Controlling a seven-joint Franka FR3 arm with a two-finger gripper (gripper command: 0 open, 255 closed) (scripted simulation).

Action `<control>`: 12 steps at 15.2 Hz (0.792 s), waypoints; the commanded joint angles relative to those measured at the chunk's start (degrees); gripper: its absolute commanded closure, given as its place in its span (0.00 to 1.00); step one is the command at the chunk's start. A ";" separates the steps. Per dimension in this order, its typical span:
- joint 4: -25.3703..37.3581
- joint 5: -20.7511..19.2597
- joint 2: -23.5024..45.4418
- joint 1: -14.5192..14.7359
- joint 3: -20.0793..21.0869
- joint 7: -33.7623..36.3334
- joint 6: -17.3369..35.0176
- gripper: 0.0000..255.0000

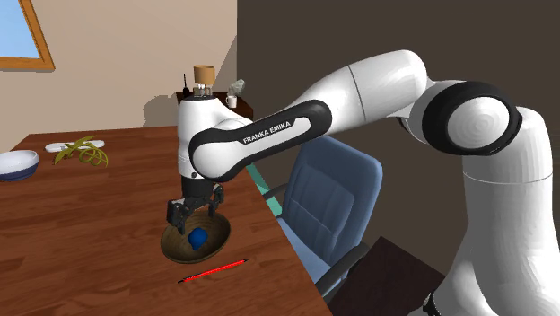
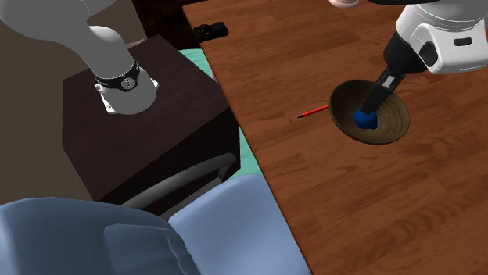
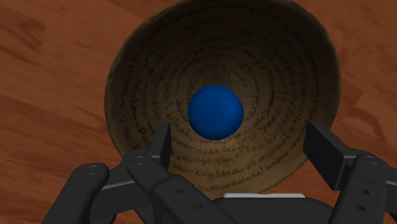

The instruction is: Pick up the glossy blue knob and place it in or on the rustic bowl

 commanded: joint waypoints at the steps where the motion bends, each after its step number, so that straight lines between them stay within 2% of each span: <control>1: 0.72 0.30 -0.85 -0.20 0.13 -0.18 -1.54 0.00; 4: 3.19 1.02 -2.90 -0.66 0.42 -0.62 -5.99 0.00; 12: 3.18 1.02 -2.90 -0.66 0.42 -0.62 -5.98 0.00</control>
